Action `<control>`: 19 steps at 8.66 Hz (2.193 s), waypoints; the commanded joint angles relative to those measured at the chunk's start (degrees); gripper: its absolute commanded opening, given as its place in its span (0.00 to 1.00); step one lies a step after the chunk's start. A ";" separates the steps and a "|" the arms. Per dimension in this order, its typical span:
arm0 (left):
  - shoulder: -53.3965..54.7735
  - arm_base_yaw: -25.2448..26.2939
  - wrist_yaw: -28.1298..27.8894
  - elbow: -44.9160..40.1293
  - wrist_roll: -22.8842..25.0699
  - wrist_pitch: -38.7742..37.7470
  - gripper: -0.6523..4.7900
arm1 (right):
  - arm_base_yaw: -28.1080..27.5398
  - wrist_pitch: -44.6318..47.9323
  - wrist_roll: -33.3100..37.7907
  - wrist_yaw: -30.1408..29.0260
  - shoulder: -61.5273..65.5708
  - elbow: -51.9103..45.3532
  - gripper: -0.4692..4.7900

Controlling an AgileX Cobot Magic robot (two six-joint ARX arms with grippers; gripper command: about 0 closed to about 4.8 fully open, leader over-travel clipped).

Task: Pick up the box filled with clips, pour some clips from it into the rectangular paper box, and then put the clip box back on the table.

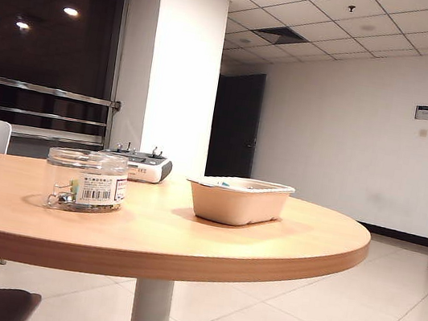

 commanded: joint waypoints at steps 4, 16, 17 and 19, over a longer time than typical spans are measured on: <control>-43.36 0.00 2.56 -38.82 -0.13 10.80 0.11 | 0.09 -7.78 0.63 7.67 -26.05 -23.56 0.09; -52.76 16.74 1.22 -54.82 3.69 18.51 0.11 | -2.67 -6.54 0.59 10.64 -26.05 -27.87 0.09; -52.76 16.74 1.22 -54.82 3.69 18.51 0.11 | -3.61 -4.68 0.61 10.60 -26.05 -28.89 0.09; -52.76 16.74 1.22 -54.82 3.69 18.51 0.11 | -9.14 17.75 5.16 10.23 -26.08 -39.82 0.09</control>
